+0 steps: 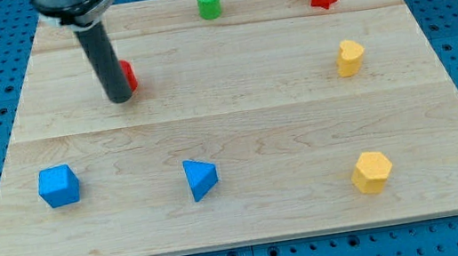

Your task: Push the red circle into the red star

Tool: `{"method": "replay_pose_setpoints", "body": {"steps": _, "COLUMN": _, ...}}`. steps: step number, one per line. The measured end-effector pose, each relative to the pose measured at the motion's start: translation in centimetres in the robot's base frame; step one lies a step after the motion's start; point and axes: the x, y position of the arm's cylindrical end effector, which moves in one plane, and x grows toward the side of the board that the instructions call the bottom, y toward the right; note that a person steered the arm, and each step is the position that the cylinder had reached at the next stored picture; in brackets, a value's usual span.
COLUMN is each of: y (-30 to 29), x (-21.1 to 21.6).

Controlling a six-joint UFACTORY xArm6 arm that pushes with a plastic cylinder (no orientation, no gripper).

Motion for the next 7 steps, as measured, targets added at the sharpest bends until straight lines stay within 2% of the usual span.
{"method": "replay_pose_setpoints", "body": {"steps": 1, "y": -5.4, "x": -2.5}}
{"method": "replay_pose_setpoints", "body": {"steps": 2, "y": -1.9, "x": -5.0}}
{"method": "replay_pose_setpoints", "body": {"steps": 3, "y": 1.6, "x": -5.7}}
{"method": "replay_pose_setpoints", "body": {"steps": 7, "y": 5.3, "x": -6.5}}
